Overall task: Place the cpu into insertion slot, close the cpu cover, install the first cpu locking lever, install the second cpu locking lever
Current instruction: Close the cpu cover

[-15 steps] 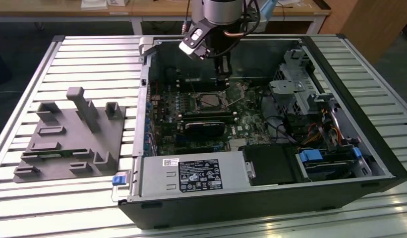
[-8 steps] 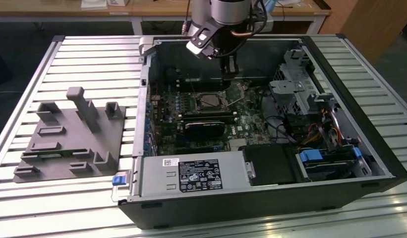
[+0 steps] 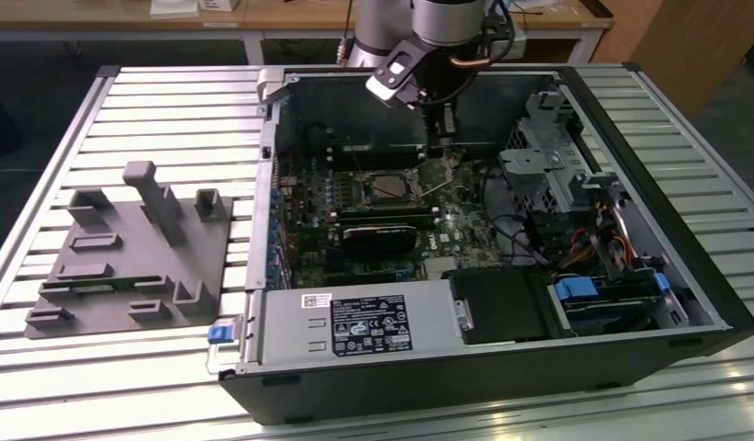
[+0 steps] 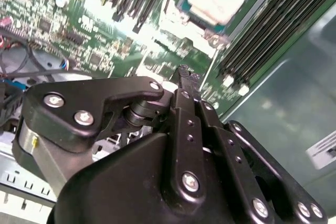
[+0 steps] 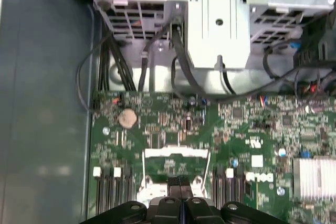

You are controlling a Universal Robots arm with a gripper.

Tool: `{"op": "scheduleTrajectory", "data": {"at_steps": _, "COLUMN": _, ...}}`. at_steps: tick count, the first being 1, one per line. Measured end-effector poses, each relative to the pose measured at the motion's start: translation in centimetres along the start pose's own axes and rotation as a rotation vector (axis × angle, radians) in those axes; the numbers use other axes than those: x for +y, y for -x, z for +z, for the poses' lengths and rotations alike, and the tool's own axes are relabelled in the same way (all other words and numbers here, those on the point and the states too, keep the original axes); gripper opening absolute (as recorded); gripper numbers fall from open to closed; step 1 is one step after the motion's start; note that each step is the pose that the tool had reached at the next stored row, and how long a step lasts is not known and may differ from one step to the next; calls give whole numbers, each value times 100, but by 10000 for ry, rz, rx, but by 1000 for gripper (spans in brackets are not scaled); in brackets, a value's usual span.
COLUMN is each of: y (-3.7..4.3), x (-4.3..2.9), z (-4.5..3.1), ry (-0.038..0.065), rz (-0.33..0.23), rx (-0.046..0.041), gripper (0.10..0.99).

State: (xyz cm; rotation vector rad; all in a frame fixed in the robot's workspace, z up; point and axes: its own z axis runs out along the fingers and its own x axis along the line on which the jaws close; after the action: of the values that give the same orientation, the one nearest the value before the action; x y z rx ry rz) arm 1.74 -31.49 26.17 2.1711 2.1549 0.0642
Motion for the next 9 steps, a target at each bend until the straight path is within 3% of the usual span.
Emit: {"op": "scheduleTrajectory", "data": {"at_steps": 9, "y": -2, "x": 276, "z": 25, "ry": 0, "rz": -1, "rx": 1, "gripper": 106}}
